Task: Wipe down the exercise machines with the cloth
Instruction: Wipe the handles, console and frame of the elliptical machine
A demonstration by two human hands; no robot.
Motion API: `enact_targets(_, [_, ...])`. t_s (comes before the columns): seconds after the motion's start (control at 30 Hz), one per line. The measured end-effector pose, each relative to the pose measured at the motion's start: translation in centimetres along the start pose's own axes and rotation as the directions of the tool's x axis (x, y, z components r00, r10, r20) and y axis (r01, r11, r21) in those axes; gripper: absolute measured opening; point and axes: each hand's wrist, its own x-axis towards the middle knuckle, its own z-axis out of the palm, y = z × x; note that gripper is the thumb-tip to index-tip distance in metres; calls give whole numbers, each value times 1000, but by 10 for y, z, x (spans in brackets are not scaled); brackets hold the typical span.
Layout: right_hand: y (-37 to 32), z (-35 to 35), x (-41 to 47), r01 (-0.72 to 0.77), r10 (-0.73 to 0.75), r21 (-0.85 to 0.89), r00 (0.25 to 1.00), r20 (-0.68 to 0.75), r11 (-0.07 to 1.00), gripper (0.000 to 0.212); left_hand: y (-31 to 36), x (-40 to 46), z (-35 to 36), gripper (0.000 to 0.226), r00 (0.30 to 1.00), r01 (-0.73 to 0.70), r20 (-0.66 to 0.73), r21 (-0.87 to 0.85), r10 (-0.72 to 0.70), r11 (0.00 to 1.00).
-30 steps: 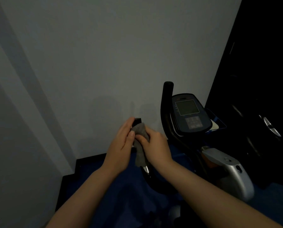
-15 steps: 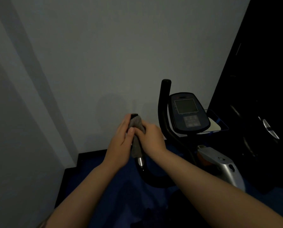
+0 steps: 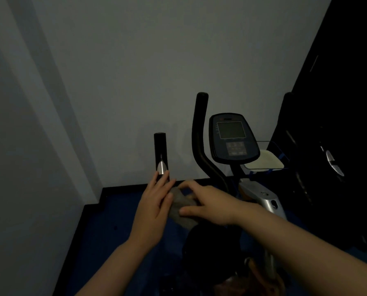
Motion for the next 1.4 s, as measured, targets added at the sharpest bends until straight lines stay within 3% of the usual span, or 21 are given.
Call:
enact_targets(0.13, [14, -23, -26, 151, -145, -309, 989, 41, 939, 31, 4, -20, 1, 54, 998, 1, 68, 23, -3, 1000])
enact_targets(0.2, [14, -24, -28, 162, -174, -366, 985, 2, 916, 29, 5, -28, 3, 56, 998, -1, 65, 45, -2, 999])
enact_targets(0.37, [10, -17, -25, 238, -269, -339, 962, -49, 910, 36, 7, -41, 5, 51, 999, 37, 36, -18, -37, 999])
enact_targets(0.5, [25, -29, -34, 234, -268, -372, 962, -43, 898, 28, 9, -43, 1, 53, 999, 36, 40, -14, -36, 999])
enact_targets(0.63, [10, -14, -19, 253, -290, -307, 954, -80, 917, 30, 13, -43, 7, 52, 994, 90, -58, -11, -90, 996])
enact_targets(0.83, [18, -38, -28, 235, -239, -394, 970, 39, 888, 26, 14, -35, -1, 40, 987, 60, -144, -84, -72, 995])
enact_targets(0.9, [16, -29, -24, 219, -246, -355, 969, -32, 909, 26, 10, -31, -6, 42, 987, 66, -141, -86, -78, 994])
enact_targets(0.97, [9, -12, -12, 208, -235, -205, 965, -116, 956, 28, 5, -26, -9, 39, 987, 74, -134, -74, -84, 994])
enact_targets(1.17, [0, -13, 3, 61, -67, -62, 993, -93, 996, 28, 0, -3, -28, 37, 996, 15, -91, -71, -21, 997])
enact_targets(1.3, [-17, 8, 19, -4, 31, 91, 952, -305, 996, 24, -8, 14, -35, 33, 996, 2, -89, -84, -9, 996])
enact_targets(1.4, [-22, 5, 33, -45, 87, 134, 941, -326, 990, 25, -10, 33, -36, 30, 994, -11, -112, -97, 0, 995])
